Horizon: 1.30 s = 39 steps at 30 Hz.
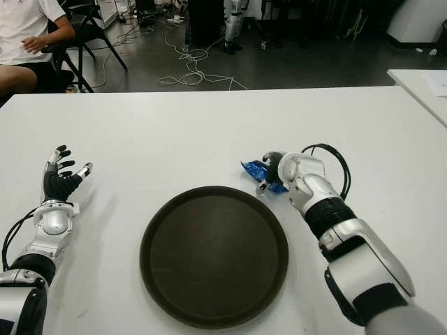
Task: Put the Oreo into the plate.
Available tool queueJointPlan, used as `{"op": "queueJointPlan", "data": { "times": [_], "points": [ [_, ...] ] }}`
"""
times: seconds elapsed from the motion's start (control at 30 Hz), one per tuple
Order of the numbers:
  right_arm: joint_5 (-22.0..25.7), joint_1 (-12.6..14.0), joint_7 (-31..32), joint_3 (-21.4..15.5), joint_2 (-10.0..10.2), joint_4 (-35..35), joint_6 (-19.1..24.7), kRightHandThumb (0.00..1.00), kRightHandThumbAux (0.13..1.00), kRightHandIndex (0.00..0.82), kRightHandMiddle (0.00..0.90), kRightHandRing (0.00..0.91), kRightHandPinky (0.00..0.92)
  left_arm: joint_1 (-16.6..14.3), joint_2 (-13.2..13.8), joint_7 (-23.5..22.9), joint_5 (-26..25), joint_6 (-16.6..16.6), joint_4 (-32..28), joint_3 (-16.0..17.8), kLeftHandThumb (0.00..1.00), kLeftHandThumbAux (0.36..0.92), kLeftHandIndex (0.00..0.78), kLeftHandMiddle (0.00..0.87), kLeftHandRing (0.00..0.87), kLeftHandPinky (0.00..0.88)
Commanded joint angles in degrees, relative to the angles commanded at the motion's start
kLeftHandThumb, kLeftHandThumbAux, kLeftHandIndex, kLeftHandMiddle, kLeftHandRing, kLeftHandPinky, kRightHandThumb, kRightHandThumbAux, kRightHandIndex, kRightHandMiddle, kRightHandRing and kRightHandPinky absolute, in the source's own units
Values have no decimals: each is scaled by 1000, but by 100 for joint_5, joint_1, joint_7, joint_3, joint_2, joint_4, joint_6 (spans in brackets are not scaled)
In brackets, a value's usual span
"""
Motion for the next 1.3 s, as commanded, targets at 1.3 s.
{"op": "queueJointPlan", "data": {
  "times": [1.3],
  "points": [
    [68,-28,-1217,-121,185,557,-397,0,855,64,81,66,47,-28,10,40,8,75,47,4,232,701,101,169,202,257]
  ]
}}
